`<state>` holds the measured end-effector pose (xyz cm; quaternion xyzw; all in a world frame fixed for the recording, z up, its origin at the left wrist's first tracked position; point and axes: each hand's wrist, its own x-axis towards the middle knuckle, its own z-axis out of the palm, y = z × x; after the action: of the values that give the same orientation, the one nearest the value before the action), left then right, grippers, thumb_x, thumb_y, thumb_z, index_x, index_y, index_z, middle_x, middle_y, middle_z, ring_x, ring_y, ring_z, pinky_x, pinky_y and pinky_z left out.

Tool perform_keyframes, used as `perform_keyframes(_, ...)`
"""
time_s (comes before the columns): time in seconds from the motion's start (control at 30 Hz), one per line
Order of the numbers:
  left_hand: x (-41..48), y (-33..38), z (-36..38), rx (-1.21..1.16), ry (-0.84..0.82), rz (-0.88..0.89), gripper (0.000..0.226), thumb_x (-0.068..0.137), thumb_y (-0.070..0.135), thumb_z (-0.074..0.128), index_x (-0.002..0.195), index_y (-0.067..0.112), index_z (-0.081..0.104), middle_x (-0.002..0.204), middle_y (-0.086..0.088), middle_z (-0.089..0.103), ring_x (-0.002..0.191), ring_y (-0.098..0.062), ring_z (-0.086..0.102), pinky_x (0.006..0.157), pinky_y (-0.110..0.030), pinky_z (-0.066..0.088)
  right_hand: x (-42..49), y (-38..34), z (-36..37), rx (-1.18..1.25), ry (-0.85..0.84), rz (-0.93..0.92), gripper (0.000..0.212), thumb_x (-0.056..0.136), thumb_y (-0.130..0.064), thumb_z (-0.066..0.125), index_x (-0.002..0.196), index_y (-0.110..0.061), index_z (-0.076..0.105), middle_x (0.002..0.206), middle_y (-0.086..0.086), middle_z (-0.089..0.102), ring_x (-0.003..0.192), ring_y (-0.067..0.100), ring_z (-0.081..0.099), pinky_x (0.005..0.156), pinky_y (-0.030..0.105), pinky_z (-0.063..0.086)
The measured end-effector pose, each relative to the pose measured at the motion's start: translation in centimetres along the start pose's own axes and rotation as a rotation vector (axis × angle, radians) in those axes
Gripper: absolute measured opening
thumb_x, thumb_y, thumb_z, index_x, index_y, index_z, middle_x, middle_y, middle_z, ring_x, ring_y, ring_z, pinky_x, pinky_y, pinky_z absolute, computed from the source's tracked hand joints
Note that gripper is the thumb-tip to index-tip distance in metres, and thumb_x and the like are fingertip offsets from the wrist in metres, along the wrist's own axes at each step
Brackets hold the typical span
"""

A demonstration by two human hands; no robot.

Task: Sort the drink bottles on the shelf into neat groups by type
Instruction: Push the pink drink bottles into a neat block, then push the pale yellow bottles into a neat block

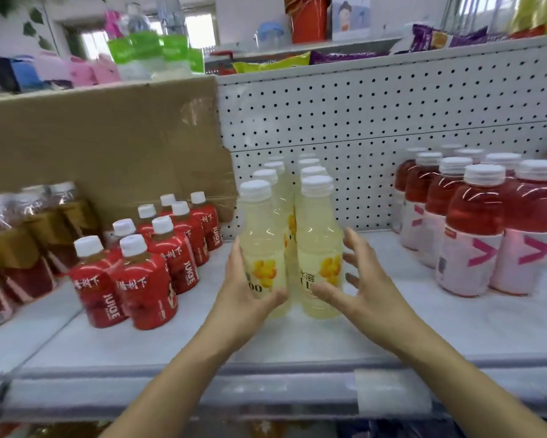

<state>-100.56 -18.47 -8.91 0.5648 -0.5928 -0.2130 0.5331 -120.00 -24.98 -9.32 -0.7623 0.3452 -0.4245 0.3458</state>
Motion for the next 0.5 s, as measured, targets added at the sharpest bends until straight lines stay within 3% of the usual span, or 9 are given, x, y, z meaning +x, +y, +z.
perform_keyframes(0.07, 0.8, -1.1, -0.3, -0.063, -0.077, -0.008, 0.092, 0.081, 0.012, 0.080, 0.148, 0.036, 0.022, 0.135, 0.014, 0.056, 0.119, 0.003, 0.058, 0.100, -0.028, 0.051, 0.7, 0.1, 0.8, 0.015, -0.016, 0.022, 0.093, 0.068, -0.047, 0.079, 0.143, -0.049, 0.025, 0.143, -0.014, 0.041, 0.129, -0.002, 0.043, 0.111, 0.034, 0.040)
perform_keyframes(0.13, 1.3, -1.8, -0.2, -0.117, -0.097, -0.023, 0.090, 0.083, 0.009, 0.078, 0.149, 0.032, 0.021, 0.134, 0.008, 0.058, 0.119, -0.003, 0.060, 0.099, -0.031, 0.052, 1.1, -0.1, 1.2, 0.034, -0.032, 0.021, 0.082, 0.074, -0.028, 0.081, 0.131, -0.058, 0.029, 0.137, -0.013, 0.049, 0.121, -0.007, 0.049, 0.104, 0.025, 0.044)
perform_keyframes(0.2, 1.8, -1.8, 0.2, -0.142, -0.088, -0.029, 0.083, 0.084, 0.004, 0.075, 0.144, 0.032, 0.025, 0.132, 0.004, 0.059, 0.115, -0.002, 0.061, 0.097, -0.027, 0.052, 1.5, 0.0, 1.3, 0.064, -0.041, 0.008, 0.081, 0.081, -0.009, 0.077, 0.126, -0.056, 0.030, 0.132, -0.016, 0.052, 0.115, -0.010, 0.053, 0.096, 0.014, 0.046)
perform_keyframes(0.3, 2.8, -1.6, 0.9, -0.156, -0.078, 0.010, 0.069, 0.081, 0.003, 0.077, 0.123, 0.039, 0.036, 0.125, 0.001, 0.059, 0.108, 0.003, 0.062, 0.089, -0.019, 0.053, 2.2, 0.5, 1.3, 0.099, -0.053, 0.027, 0.076, 0.083, -0.002, 0.074, 0.133, -0.042, 0.032, 0.128, -0.013, 0.057, 0.108, -0.010, 0.058, 0.084, 0.008, 0.046)
perform_keyframes(0.5, 4.5, -2.7, 2.0, -0.160, -0.040, -0.014, 0.076, 0.064, 0.041, 0.083, 0.116, 0.067, 0.033, 0.136, -0.004, 0.051, 0.128, -0.018, 0.053, 0.102, -0.045, 0.050, 3.7, 1.3, 1.1, 0.138, -0.071, 0.079, 0.071, 0.084, -0.001, 0.073, 0.136, -0.030, 0.034, 0.123, -0.004, 0.061, 0.103, -0.002, 0.063, 0.080, 0.015, 0.051)
